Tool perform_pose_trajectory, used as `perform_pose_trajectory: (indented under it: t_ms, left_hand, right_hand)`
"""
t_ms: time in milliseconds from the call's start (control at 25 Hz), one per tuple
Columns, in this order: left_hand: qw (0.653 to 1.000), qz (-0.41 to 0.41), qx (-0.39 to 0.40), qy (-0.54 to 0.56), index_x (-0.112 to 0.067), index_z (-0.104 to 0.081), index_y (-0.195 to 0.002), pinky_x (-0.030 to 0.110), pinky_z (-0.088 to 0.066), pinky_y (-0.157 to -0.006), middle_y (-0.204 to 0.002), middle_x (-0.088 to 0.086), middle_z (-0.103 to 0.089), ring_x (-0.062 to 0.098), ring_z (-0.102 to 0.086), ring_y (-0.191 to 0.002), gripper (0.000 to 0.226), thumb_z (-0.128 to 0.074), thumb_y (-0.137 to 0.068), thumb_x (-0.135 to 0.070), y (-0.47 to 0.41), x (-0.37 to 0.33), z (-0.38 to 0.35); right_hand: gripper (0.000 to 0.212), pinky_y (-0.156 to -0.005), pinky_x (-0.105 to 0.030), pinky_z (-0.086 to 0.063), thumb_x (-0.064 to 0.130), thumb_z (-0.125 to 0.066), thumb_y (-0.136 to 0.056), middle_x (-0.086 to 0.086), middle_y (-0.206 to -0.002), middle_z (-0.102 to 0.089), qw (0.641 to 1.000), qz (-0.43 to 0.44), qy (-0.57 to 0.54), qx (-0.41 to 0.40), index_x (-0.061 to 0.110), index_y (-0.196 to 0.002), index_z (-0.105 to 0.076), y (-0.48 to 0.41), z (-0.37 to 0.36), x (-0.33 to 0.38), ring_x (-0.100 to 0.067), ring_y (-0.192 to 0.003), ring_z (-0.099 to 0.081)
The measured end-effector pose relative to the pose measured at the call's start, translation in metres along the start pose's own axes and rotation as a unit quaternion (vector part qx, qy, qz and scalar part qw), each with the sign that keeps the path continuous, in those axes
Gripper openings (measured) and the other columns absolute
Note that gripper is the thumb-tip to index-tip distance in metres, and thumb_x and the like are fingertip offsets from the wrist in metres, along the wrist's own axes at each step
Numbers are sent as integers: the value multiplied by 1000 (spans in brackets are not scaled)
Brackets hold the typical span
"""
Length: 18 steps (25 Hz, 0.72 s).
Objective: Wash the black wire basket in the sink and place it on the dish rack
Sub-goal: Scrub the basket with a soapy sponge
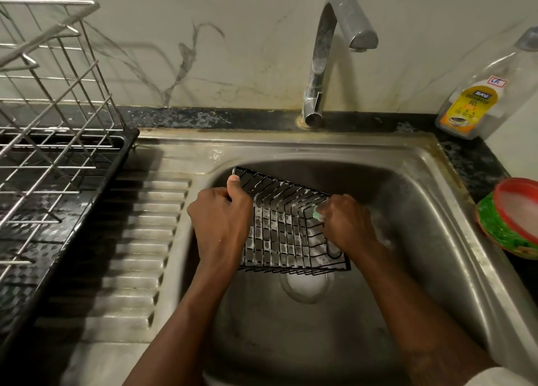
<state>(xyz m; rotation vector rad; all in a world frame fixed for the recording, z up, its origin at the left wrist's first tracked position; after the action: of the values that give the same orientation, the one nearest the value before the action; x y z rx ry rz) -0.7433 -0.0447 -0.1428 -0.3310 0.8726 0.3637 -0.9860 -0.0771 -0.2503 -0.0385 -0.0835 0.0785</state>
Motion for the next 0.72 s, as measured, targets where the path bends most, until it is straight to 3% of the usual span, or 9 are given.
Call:
perform_pose_trajectory:
  t_ms: [120,240,320,440,560,640,720]
  left_hand:
    - [998,-59,-24,-3,-5,-49,-51,32,-20,-57,-41,2,-43,14,-41,-45,62,-49,-106,-34,2,-8,4]
    - [995,-100,-17,-13,-9,-49,-51,36,-22,-58,-43,2,-46,18,-45,-45,62,-47,-107,-37,5,-11,1]
    - [992,-123,-16,-12,-9,-48,-51,25,-29,-53,-42,1,-46,16,-43,-42,62,-47,-107,-37,5,-11,1]
    - [988,-154,-9,-24,-9,-48,-51,37,-39,-58,-42,3,-47,23,-46,-41,64,-46,-107,-40,3,-12,2]
    - [984,-177,-2,-22,-9,-45,-50,44,-46,-58,-43,6,-47,30,-48,-42,65,-46,-107,-41,3,-14,0]
    - [983,-180,0,-24,-10,-45,-50,45,-46,-57,-42,4,-47,27,-46,-40,65,-46,-107,-42,3,-14,1]
    - [984,-177,2,-23,-12,-42,-49,44,-47,-60,-42,2,-43,23,-41,-39,66,-45,-107,-43,2,-12,1]
  right_hand:
    - [27,-53,-30,-49,1,-70,-75,-5,-79,-56,998,33,-30,-49,19,-93,-76,1,7,-20,-30,-71,-61]
    - [21,-56,-28,-50,6,-62,-77,-10,-81,-61,995,86,-48,-23,14,-89,-77,18,1,-18,-30,-67,-63]
    - [21,-60,-28,-49,16,-55,-80,-8,-79,-62,988,128,-80,9,15,-84,-76,35,-10,-16,-27,-69,-63]
    - [20,-57,-36,-47,21,-50,-90,-4,-80,-56,989,77,-123,-4,14,-88,-69,24,-4,-27,-28,-68,-59]
    - [18,-54,-37,-48,2,-61,-86,-7,-84,-53,992,41,-102,-63,12,-96,-72,13,8,-34,-30,-65,-57]
    - [24,-63,-33,-47,9,-53,-88,-6,-88,-57,992,30,-122,-24,14,-97,-74,28,2,-32,-28,-75,-58]
    - [35,-62,-26,-41,8,-47,-79,-8,-82,-61,984,120,-125,44,17,-90,-78,57,-13,-19,-29,-74,-62]
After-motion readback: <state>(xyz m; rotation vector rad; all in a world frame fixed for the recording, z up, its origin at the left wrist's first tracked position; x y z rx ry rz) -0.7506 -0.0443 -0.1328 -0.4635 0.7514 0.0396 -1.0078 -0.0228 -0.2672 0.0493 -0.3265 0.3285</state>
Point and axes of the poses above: each hand's wrist, its own y-axis away from the middle knuckle, its own z-axis out of the back of the hand, x = y × z, the point moved 5 cm from there along -y, towards the middle knuckle
